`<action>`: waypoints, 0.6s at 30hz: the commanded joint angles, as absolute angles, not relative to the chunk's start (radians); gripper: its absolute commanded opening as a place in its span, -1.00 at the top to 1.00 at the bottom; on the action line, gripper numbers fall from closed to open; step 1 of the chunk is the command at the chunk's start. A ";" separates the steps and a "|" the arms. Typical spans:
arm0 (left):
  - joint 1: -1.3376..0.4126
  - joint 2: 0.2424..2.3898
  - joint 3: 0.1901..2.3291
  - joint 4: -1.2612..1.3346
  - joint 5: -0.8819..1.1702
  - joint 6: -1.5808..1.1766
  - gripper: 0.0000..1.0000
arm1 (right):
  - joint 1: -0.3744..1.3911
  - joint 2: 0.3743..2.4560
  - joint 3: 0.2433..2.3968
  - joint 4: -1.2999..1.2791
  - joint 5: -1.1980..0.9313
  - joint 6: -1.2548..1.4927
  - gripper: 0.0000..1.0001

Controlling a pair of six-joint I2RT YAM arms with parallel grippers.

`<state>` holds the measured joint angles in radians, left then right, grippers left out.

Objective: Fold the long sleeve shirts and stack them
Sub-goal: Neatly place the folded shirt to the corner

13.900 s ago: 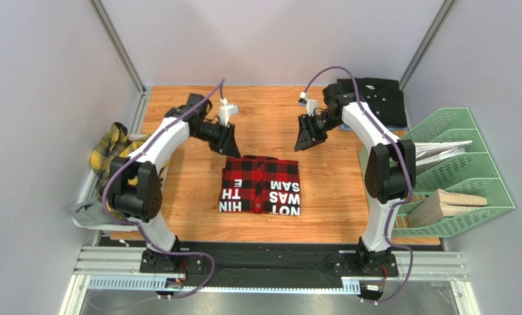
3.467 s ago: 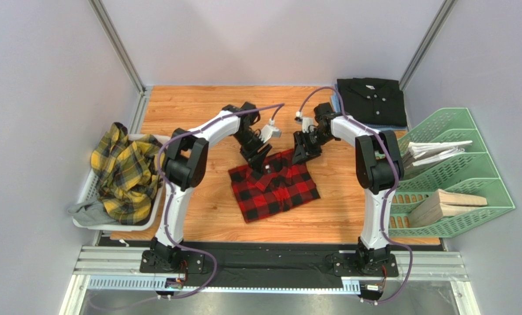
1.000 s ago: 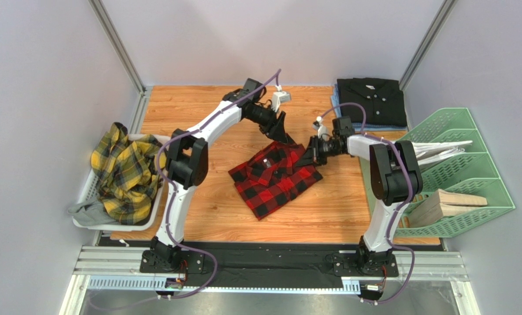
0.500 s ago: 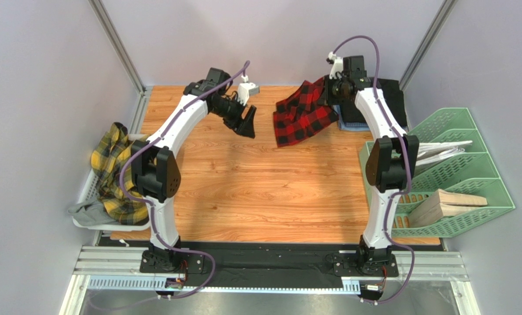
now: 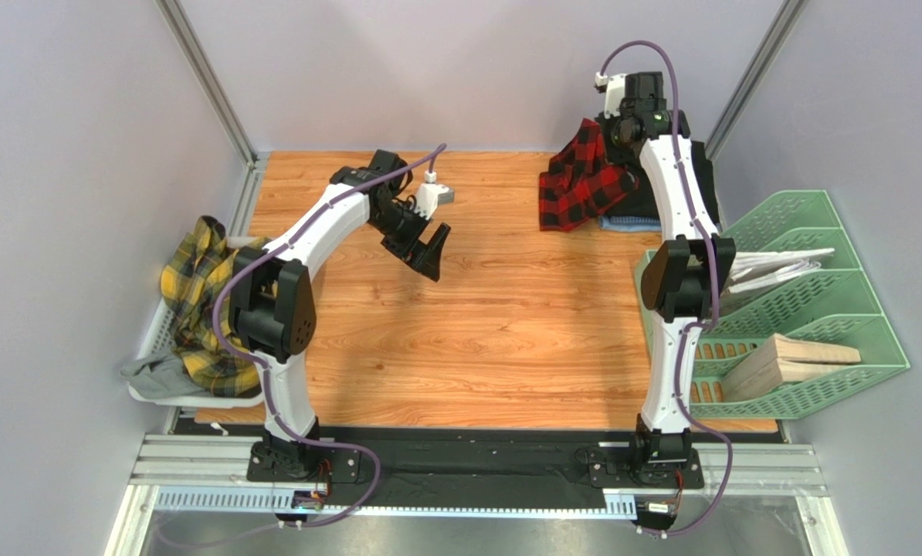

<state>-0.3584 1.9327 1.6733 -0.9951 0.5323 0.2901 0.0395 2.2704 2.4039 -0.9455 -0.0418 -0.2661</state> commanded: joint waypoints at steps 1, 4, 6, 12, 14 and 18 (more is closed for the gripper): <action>-0.357 1.855 1.652 -0.943 0.546 0.270 -0.99 | -0.023 2.178 2.476 -0.925 0.048 -0.325 1.00; -0.357 1.859 1.643 -0.927 0.565 0.256 -0.99 | -0.046 2.137 2.474 -0.902 0.028 -0.298 1.00; -0.357 1.865 1.647 -0.922 0.566 0.256 -0.99 | -0.052 2.109 2.471 -0.896 0.014 -0.281 1.00; -0.359 1.878 1.654 -0.920 0.565 0.255 -0.99 | -0.055 2.045 2.445 -0.858 -0.040 -0.207 1.00; -0.357 1.876 1.651 -0.923 0.565 0.256 -0.99 | -0.055 2.033 2.444 -0.850 -0.057 -0.189 1.00; -0.357 1.868 1.651 -0.930 0.560 0.264 -0.99 | -0.060 2.022 2.416 -0.845 -0.061 -0.199 1.00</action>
<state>-0.3584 1.9038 1.6482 -0.9390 0.5419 0.2699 -0.0597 2.0834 2.4111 -0.9333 -0.0383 -0.2226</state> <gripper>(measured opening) 0.992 0.029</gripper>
